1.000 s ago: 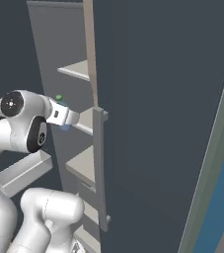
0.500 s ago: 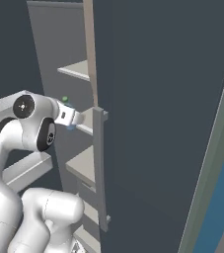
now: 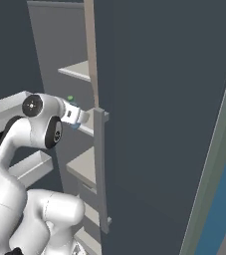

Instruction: Take the bottled waters from the counter and place them in the freezer to freeze. Close the freezer door after placing the bottles.

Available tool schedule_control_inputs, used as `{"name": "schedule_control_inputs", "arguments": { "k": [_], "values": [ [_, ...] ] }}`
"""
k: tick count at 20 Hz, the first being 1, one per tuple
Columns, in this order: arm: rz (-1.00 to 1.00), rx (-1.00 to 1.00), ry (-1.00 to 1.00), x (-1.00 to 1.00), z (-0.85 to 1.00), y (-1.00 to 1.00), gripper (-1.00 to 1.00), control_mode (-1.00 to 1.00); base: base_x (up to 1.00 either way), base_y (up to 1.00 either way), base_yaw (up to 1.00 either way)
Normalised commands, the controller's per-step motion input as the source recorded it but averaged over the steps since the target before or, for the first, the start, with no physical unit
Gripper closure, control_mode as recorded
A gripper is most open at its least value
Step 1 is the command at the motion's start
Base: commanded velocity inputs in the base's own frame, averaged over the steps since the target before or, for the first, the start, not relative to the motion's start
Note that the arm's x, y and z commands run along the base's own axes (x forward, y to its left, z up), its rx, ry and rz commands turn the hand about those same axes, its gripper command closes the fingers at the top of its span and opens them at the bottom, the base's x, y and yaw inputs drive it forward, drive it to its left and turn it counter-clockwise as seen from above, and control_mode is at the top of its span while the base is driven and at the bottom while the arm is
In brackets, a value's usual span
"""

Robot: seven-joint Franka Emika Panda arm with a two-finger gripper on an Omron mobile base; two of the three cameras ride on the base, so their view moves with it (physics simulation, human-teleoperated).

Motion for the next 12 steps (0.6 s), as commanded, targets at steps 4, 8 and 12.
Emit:
{"name": "schedule_control_inputs", "arguments": {
  "k": [4, 8, 12],
  "values": [
    [0.0, 0.0, 0.0, 0.31, -0.11, 0.0, 1.0, -1.0, 0.0, 0.0, 0.0],
    [0.0, -0.01, 0.0, 0.25, -0.22, 0.0, 1.0, -1.0, 0.0, 0.0, 0.0],
    [-0.01, -0.02, 0.0, 0.19, -0.22, 0.0, 1.0, -1.0, 0.0, 0.0, 0.0]
  ]
}}
